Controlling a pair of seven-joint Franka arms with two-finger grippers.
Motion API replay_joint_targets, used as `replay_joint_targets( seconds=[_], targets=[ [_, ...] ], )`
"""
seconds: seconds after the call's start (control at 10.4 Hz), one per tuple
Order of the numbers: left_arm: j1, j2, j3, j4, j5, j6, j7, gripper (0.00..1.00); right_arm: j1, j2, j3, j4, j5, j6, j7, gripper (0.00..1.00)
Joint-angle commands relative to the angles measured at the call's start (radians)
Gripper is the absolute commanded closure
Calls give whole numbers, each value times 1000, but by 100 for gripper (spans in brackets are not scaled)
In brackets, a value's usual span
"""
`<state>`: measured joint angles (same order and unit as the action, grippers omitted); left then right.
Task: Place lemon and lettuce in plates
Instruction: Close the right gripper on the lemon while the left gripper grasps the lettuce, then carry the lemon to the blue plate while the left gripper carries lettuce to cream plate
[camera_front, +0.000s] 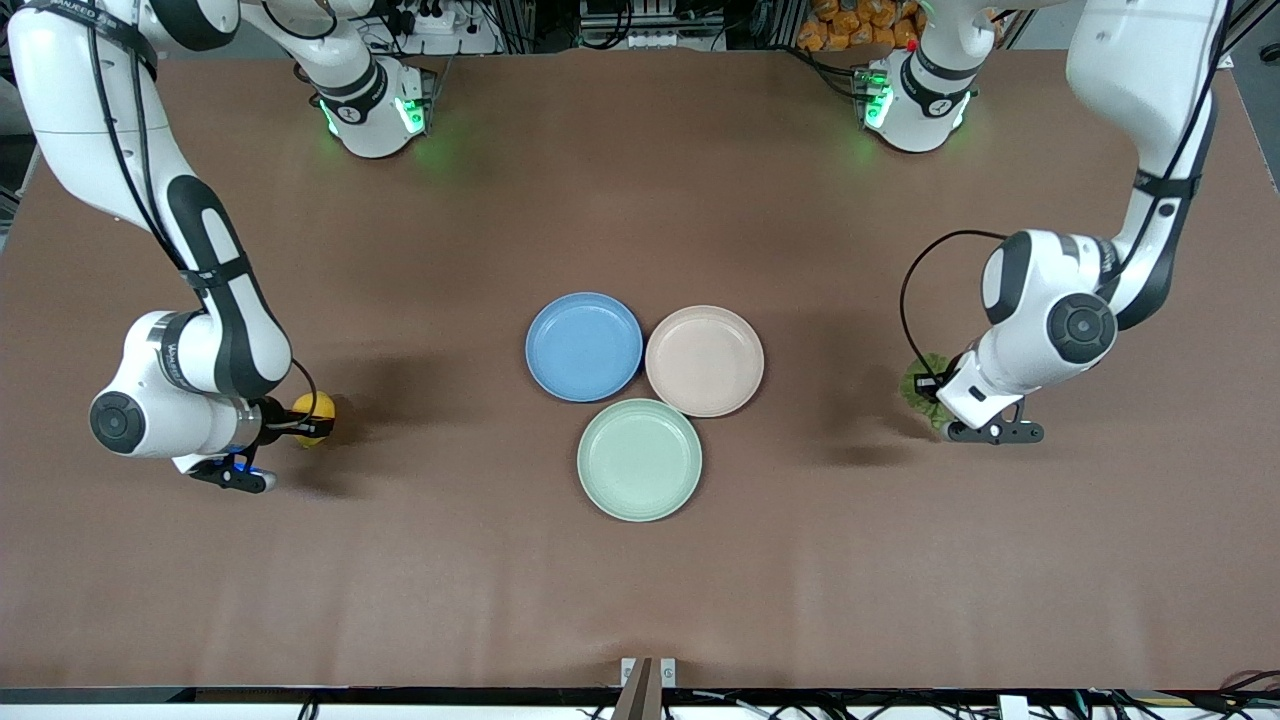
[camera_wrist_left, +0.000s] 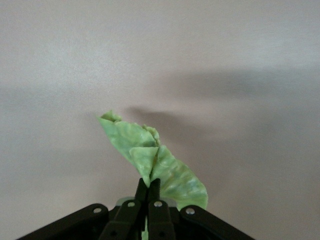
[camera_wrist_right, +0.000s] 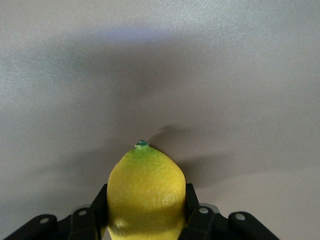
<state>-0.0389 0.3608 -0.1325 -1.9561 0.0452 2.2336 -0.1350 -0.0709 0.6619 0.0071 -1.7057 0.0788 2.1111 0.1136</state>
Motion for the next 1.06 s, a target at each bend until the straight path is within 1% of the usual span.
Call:
replay_joint_targets(
  seconds=[0.0, 0.1, 0.19, 0.38, 0.58, 0.77, 0.86, 0.96],
  targets=[
    [1, -36, -33, 41, 7, -95, -35, 100, 0, -42, 20, -14, 60, -51, 17, 100],
    [1, -48, -56, 61, 8, -130, -75, 100, 12, -59, 20, -14, 102, -83, 21, 100],
    [1, -57, -73, 86, 9, -167, -104, 100, 37, -79, 20, -14, 108, -104, 68, 100],
    [1, -62, -123, 126, 9, -219, -176, 100, 124, -100, 20, -11, 108, -112, 229, 100],
    [1, -59, -192, 150, 9, -223, -320, 100, 234, -122, 22, -6, 110, -111, 399, 100],
    [-7, -46, -246, 167, 10, -221, -423, 100, 372, -123, 20, 6, 110, -99, 590, 100],
    [-19, -43, -268, 172, 9, -216, -469, 100, 423, -123, 20, 9, 110, -92, 659, 100],
    [-47, -34, -269, 175, 9, -210, -523, 100, 472, -122, 20, 8, 111, -79, 719, 100]
  ],
)
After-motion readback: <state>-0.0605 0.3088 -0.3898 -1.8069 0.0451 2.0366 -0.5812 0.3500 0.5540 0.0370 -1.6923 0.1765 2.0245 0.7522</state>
